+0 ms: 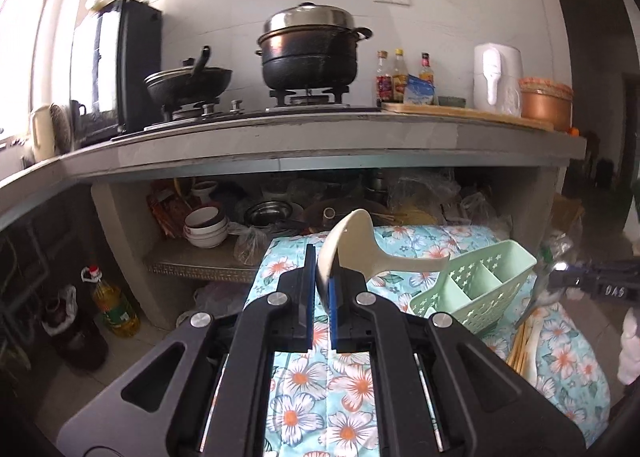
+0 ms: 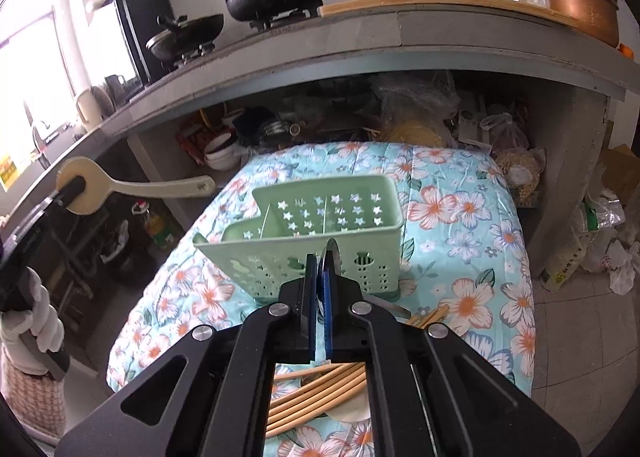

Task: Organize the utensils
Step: 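Lower the ladle into the green holder with the left gripper while the right drops the spoon in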

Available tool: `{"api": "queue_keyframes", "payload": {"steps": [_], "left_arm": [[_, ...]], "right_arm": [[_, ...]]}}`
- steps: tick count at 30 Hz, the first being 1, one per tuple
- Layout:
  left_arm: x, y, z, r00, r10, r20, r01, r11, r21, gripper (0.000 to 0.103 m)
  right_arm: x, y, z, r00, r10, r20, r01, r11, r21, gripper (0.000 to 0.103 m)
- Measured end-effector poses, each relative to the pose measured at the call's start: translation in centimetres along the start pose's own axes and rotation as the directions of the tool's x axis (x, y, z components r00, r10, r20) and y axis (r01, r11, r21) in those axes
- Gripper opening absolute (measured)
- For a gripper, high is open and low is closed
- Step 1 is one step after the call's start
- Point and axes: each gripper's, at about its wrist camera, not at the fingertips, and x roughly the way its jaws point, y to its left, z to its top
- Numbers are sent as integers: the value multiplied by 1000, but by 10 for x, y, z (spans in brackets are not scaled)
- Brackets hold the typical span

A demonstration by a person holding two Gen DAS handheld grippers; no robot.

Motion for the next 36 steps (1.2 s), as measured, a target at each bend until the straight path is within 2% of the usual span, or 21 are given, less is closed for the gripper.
{"api": "queue_keyframes", "payload": {"steps": [3, 12, 16, 22, 25, 28, 29, 30, 32, 36], "left_arm": [[7, -15, 6, 1000, -2, -21, 4, 998, 66, 5], [33, -47, 8, 991, 61, -119, -32, 972, 232, 5], [47, -61, 8, 983, 106, -149, -55, 947, 316, 5], [81, -81, 7, 963, 138, -231, -39, 920, 389, 5], [96, -83, 7, 955, 109, -274, -5, 935, 353, 8], [105, -81, 7, 951, 53, -304, 34, 960, 277, 9], [106, -79, 8, 952, 22, -305, 55, 969, 241, 14], [107, -77, 8, 954, -3, -300, 69, 975, 210, 27], [106, -72, 9, 961, -34, -274, 79, 985, 155, 46], [102, -61, 11, 968, -79, -237, 95, 994, 59, 53]], "right_arm": [[-11, -8, 5, 999, 18, 32, -18, 1000, 24, 3], [-38, -39, 18, 990, 70, 122, -80, 994, 77, 3], [-55, -47, 25, 981, 83, 175, -97, 993, 72, 3], [-85, -57, 44, 958, 120, 261, -138, 989, 51, 3], [-93, -60, 54, 944, 169, 285, -185, 982, 30, 3], [-97, -58, 64, 931, 218, 294, -231, 973, 10, 3], [-97, -57, 69, 925, 237, 296, -249, 969, 3, 3], [-98, -56, 73, 920, 255, 296, -266, 964, -3, 3], [-97, -54, 81, 910, 291, 295, -303, 953, -7, 3], [-87, -52, 92, 888, 366, 277, -383, 924, 9, 3]]}}
